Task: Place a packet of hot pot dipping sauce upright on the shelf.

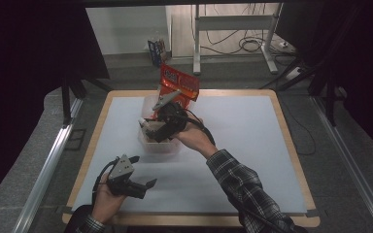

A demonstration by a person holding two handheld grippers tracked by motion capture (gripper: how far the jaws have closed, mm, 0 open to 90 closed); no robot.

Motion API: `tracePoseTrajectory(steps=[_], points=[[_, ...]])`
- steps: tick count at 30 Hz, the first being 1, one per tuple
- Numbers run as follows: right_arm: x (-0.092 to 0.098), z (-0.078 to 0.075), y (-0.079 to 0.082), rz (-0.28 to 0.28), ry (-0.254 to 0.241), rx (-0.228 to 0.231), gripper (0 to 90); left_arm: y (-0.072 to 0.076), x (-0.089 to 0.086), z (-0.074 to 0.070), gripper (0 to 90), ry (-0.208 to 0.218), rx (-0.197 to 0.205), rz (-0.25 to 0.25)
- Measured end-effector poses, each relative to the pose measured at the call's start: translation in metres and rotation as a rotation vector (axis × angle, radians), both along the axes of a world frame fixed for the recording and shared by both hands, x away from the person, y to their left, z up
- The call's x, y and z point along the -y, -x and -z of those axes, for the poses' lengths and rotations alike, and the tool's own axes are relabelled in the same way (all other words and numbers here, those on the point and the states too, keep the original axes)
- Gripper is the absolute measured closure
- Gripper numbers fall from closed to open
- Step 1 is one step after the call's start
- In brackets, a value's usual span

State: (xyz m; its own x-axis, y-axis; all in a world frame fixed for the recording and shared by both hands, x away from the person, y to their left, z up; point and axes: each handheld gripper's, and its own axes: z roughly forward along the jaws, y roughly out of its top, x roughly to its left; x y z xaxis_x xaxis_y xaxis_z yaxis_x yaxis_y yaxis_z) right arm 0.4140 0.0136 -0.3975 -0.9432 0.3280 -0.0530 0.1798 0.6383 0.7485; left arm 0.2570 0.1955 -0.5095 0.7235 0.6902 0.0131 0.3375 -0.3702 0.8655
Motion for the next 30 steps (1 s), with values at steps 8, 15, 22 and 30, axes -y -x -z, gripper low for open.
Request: tracePoseTrajectory(steps=[8, 15, 22, 30], points=[[0.008, 0.001, -0.001, 0.021, 0.002, 0.002, 4.5, 0.0, 0.001, 0.0, 0.0, -0.006, -0.001, 0.001], [0.015, 0.001, 0.0, 0.042, -0.006, -0.002, 4.0, 0.0, 0.001, 0.0, 0.0, -0.008, -0.001, 0.001], [0.023, 0.001, 0.001, 0.066, -0.021, -0.005, 3.3, 0.0, 0.001, 0.0, 0.0, -0.008, -0.001, 0.002], [0.031, -0.003, 0.005, 0.074, -0.031, 0.024, 2.2, 0.0, 0.001, 0.0, 0.0, -0.014, 0.002, 0.006]])
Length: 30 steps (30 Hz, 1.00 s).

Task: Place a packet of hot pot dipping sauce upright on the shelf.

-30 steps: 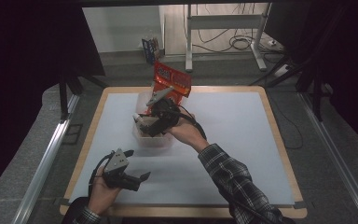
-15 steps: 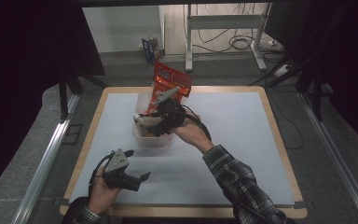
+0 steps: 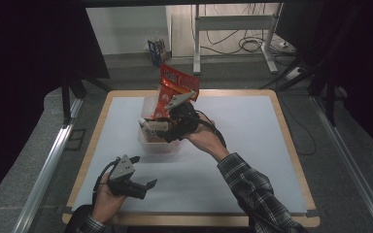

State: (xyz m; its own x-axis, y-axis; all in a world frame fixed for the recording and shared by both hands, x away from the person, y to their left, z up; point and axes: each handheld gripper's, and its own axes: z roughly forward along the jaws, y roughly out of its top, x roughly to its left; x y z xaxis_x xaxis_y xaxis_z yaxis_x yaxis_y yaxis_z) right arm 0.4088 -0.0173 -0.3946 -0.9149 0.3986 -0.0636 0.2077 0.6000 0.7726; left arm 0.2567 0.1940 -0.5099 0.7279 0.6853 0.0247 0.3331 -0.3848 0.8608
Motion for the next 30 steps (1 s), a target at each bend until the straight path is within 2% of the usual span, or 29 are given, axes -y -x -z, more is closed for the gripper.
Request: tracePoseTrajectory(steps=[16, 22, 30], points=[[0.018, 0.004, 0.006, 0.033, -0.004, 0.009, 1.8, 0.0, 0.001, 0.0, 0.0, -0.01, 0.005, 0.003], [0.022, 0.006, 0.01, 0.037, 0.005, 0.026, 0.7, 0.001, 0.004, 0.001, 0.0, -0.024, 0.011, 0.018], [0.029, 0.008, 0.016, 0.045, 0.004, 0.041, 0.2, 0.001, 0.004, 0.001, 0.0, -0.019, 0.013, 0.022]])
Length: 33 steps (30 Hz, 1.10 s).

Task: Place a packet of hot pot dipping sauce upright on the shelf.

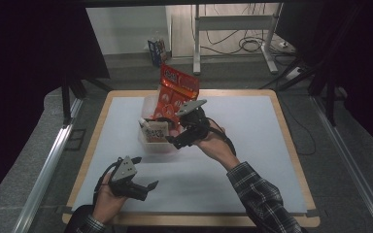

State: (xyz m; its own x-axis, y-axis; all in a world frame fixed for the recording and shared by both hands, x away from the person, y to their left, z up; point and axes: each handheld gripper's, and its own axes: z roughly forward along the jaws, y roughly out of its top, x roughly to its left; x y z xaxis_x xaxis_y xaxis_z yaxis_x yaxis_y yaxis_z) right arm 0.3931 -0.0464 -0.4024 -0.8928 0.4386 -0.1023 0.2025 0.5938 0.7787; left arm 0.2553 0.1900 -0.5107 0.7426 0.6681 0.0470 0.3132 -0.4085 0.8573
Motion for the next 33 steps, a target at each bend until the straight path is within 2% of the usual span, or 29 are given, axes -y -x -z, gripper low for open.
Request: tracePoseTrajectory(steps=[17, 33], points=[[0.018, 0.005, 0.011, 0.03, -0.002, -0.01, 0.2, 0.0, 0.0, 0.0, 0.0, 0.013, -0.005, 0.008], [0.037, 0.008, 0.026, 0.061, -0.016, 0.019, 0.3, 0.001, 0.002, 0.0, 0.0, 0.002, -0.003, 0.024]])
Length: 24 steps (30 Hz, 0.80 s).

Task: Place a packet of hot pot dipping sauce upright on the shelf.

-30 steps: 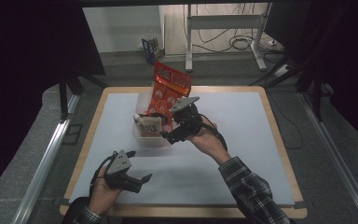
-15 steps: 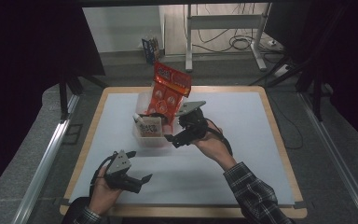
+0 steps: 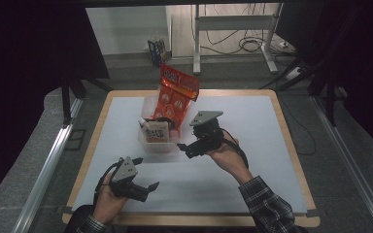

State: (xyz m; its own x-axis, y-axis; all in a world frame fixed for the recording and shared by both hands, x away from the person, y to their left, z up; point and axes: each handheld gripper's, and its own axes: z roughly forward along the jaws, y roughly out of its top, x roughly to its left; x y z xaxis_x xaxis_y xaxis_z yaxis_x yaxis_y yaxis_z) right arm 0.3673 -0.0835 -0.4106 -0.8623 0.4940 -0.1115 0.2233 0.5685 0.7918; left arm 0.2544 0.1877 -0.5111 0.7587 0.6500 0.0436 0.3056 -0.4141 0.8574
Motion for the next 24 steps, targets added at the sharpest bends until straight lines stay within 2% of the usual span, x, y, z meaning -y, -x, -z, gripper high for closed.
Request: tracePoseTrajectory(steps=[22, 24], points=[[0.017, 0.023, 0.019, 0.032, -0.027, 0.034, 0.4, 0.0, 0.002, 0.001, 0.0, -0.014, 0.002, 0.007], [0.018, 0.025, 0.019, 0.03, -0.011, 0.031, 0.5, 0.001, 0.002, 0.001, 0.0, -0.015, 0.003, 0.008]])
